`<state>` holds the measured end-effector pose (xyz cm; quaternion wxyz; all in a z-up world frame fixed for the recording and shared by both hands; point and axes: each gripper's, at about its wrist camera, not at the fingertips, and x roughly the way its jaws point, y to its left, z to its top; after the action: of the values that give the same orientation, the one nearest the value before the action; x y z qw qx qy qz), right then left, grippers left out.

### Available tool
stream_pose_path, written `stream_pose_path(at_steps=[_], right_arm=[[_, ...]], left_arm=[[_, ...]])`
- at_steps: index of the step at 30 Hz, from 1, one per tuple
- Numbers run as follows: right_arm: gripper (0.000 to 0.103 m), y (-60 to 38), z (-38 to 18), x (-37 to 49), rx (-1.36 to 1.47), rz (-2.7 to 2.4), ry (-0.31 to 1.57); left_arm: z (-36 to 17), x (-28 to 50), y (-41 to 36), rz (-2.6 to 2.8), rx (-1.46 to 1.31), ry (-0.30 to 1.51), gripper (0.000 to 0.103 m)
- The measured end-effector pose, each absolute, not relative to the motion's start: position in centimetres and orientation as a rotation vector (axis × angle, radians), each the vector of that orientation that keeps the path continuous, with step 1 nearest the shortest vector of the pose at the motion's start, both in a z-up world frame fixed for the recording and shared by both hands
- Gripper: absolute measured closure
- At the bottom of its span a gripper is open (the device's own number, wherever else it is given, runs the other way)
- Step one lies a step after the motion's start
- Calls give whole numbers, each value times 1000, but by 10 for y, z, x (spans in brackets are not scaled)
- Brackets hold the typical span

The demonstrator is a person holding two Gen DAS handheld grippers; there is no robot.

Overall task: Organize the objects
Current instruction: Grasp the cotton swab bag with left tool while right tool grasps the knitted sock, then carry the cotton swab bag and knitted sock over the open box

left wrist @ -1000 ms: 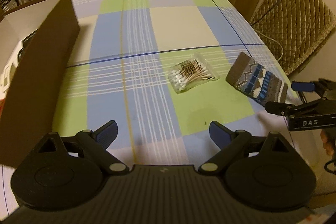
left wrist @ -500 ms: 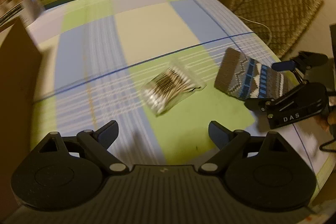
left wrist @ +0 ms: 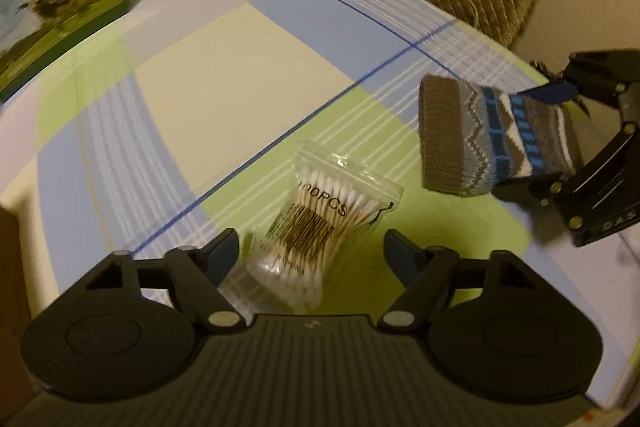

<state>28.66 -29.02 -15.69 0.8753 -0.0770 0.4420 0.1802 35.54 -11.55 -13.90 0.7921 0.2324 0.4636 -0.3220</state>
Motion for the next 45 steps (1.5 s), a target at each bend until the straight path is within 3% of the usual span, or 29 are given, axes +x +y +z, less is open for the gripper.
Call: stream_pose_path(at_steps=[3, 6, 7, 11, 27, 29, 31, 35, 37, 42, 45], right_arm=[[43, -293, -154, 286, -133, 371, 921], [61, -298, -150, 286, -89, 357, 922], [65, -299, -149, 285, -82, 352, 924], [69, -300, -145, 284, -37, 343, 948], [66, -239, -141, 217, -36, 626, 1065], [57, -236, -141, 210, -45, 653, 1068], [34, -234, -141, 205, -55, 673, 1067], [21, -233, -141, 202, -75, 674, 1037], [15, -229, -144, 202, -110, 659, 1026], [17, -218, -149, 201, -142, 675, 1002], [37, -212, -148, 197, -167, 683, 982]], left_arm=[[-142, 361, -119, -715, 493, 1017, 40], [-141, 364, -117, -731, 443, 1035, 63], [-141, 365, -116, -731, 419, 1042, 66], [-139, 356, -111, -703, 390, 1048, 76], [-129, 238, -17, -257, 77, 1160, 79], [-128, 222, -11, -217, 43, 1168, 79], [-126, 208, -8, -190, 25, 1174, 79], [-125, 193, -7, -163, 1, 1165, 78], [-125, 193, -8, -156, -11, 1154, 72], [-127, 194, -14, -137, -5, 1126, 71], [-127, 194, -16, -127, -17, 1114, 71]])
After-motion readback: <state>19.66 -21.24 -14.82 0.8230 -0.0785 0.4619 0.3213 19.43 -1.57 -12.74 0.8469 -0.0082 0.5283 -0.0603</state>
